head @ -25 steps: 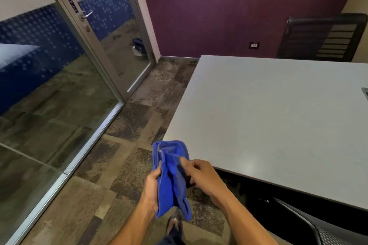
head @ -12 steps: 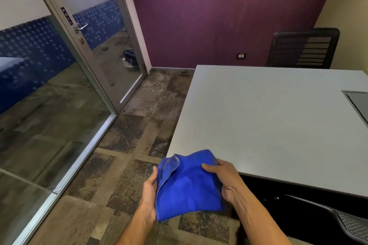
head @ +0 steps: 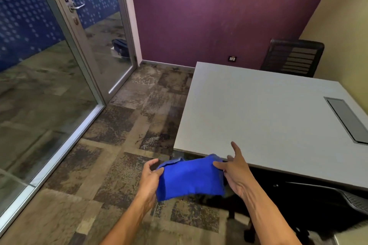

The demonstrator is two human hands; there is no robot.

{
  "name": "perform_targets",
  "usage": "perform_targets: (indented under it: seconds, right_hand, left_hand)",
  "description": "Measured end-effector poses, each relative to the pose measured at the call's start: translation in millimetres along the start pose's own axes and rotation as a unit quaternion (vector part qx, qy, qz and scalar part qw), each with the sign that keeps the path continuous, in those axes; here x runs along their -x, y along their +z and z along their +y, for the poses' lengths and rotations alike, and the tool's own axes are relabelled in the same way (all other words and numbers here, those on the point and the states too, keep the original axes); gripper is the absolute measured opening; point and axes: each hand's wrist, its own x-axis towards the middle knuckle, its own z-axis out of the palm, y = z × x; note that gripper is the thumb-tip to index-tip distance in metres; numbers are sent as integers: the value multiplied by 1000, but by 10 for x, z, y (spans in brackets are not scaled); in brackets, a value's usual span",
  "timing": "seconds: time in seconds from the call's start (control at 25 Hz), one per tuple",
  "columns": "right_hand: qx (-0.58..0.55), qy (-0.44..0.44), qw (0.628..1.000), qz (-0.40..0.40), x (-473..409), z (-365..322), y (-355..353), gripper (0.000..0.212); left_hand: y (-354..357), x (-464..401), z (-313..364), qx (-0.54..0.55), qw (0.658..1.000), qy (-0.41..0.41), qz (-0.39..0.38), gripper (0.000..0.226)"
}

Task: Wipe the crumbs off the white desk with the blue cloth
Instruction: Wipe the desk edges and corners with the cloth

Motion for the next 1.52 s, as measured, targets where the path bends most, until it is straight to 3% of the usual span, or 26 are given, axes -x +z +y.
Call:
perform_targets:
  seconds: [0.12, 0.2, 0.32, 0.44, 0.56, 0.64, 0.72, 0.8, 0.88, 0.96, 1.08, 1.12, 1.2, 1.28, 1.36, 1.44, 1.52]
  right_hand:
    - [139, -72, 988, 2, 294, 76, 170, 96]
    - [263, -139, 955, -12, 474, 164, 244, 80]
    - [428, -223, 874, -55, 664, 321, 266, 63]
    - [492, -199, 843, -87, 812, 455, 277, 45]
    - [553, -160, 811, -103, 825, 571, 286, 75]
    - [591, -148, 784, -115, 808, 630, 315, 72]
    - [625, -183, 749, -118, 793, 668, 294, 44]
    - [608, -193, 761, -121, 805, 629, 201, 24]
    - [574, -183, 787, -135, 815, 567, 52, 17]
    - [550, -167, 802, -164, 845, 491, -111, 12]
    - [513, -159, 824, -182, 898, 408, -447, 10]
    - [494, -168, 835, -172, 910, 392, -570, 12]
    - [462, -186, 856, -139, 920, 387, -801, 15]
    - [455, -201, 862, -100, 936, 389, -940, 15]
    - [513, -247, 820, -64, 946, 425, -1048, 21]
    - [582, -324, 746, -24, 944, 455, -1100, 27]
    - [612, -368, 699, -36, 929, 472, -1086, 23]
  left_hand:
    - [-217, 23, -19, -4, 1000, -9, -7, 15]
    - [-330, 78, -39, 25, 1000, -1, -9, 6]
    - [-442, 208, -10, 3, 996, 68, -50, 27]
    - [-565, 214, -4, -43, 988, 95, -116, 45]
    - [-699, 115, -25, -88, 968, 133, -196, 25]
    - [-796, 85, -22, -162, 945, 168, -230, 32]
    - [-865, 70, 5, -249, 915, 203, -243, 49]
    - [-879, 69, -3, -384, 857, 249, -237, 54]
    - [-836, 117, -42, -508, 786, 265, -230, 38]
    - [-759, 169, -108, -553, 753, 263, -241, 25]
    - [-571, 233, -202, -508, 776, 264, -266, 39]
    - [-472, 253, -274, -466, 811, 260, -241, 43]
    - [-207, 347, -510, -380, 886, 245, -101, 46]
    - [120, 530, -819, -268, 951, 153, -19, 52]
    - [529, 774, -1030, -68, 994, 5, -84, 60]
    - [862, 959, -1105, 81, 983, -71, -151, 64]
    - [1090, 1099, -1054, 156, 972, -89, -154, 58]
